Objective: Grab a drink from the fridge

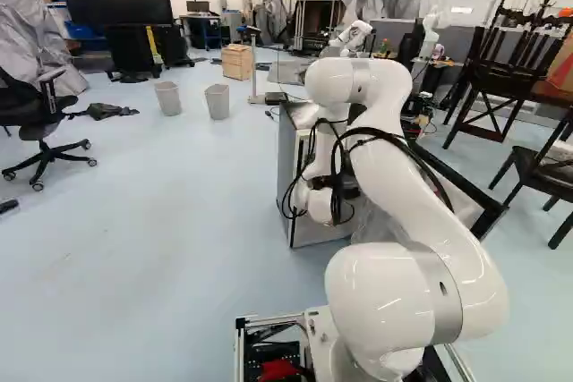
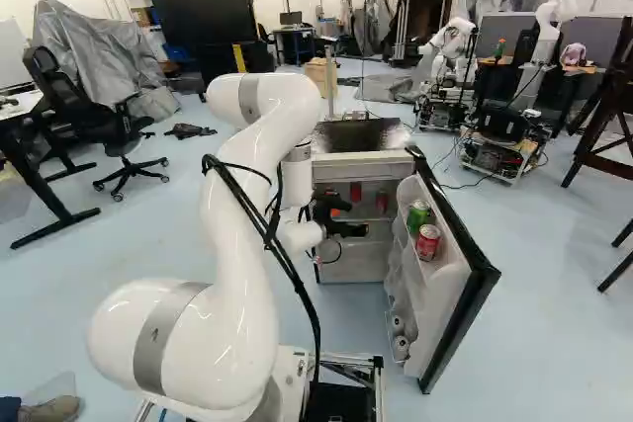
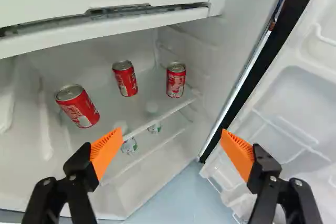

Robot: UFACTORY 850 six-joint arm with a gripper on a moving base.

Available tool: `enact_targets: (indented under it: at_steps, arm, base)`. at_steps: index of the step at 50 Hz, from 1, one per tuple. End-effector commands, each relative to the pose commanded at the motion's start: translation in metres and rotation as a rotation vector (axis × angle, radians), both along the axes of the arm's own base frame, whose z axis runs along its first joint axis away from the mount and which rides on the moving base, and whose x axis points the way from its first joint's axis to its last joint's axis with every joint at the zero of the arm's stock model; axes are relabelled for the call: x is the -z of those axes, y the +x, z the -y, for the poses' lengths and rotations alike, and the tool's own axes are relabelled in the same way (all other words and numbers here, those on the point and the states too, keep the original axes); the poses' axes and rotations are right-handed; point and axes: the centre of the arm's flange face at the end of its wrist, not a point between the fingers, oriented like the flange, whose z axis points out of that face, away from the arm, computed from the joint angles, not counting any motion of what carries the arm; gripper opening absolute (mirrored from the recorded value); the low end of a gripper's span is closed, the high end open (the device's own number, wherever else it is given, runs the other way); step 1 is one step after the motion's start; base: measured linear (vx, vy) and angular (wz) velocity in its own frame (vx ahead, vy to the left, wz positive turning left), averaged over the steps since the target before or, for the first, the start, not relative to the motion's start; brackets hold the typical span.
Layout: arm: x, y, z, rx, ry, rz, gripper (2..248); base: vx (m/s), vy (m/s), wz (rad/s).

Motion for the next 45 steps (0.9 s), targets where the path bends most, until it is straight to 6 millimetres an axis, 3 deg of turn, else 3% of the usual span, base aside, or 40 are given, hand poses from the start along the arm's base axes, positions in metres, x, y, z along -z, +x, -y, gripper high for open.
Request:
enact_targets:
  at_steps: [45]
  arm:
    - [0.014,0.034,0.016,0.034,0.022,0.015,247]
  base:
    - [0.0,0.0,0.0]
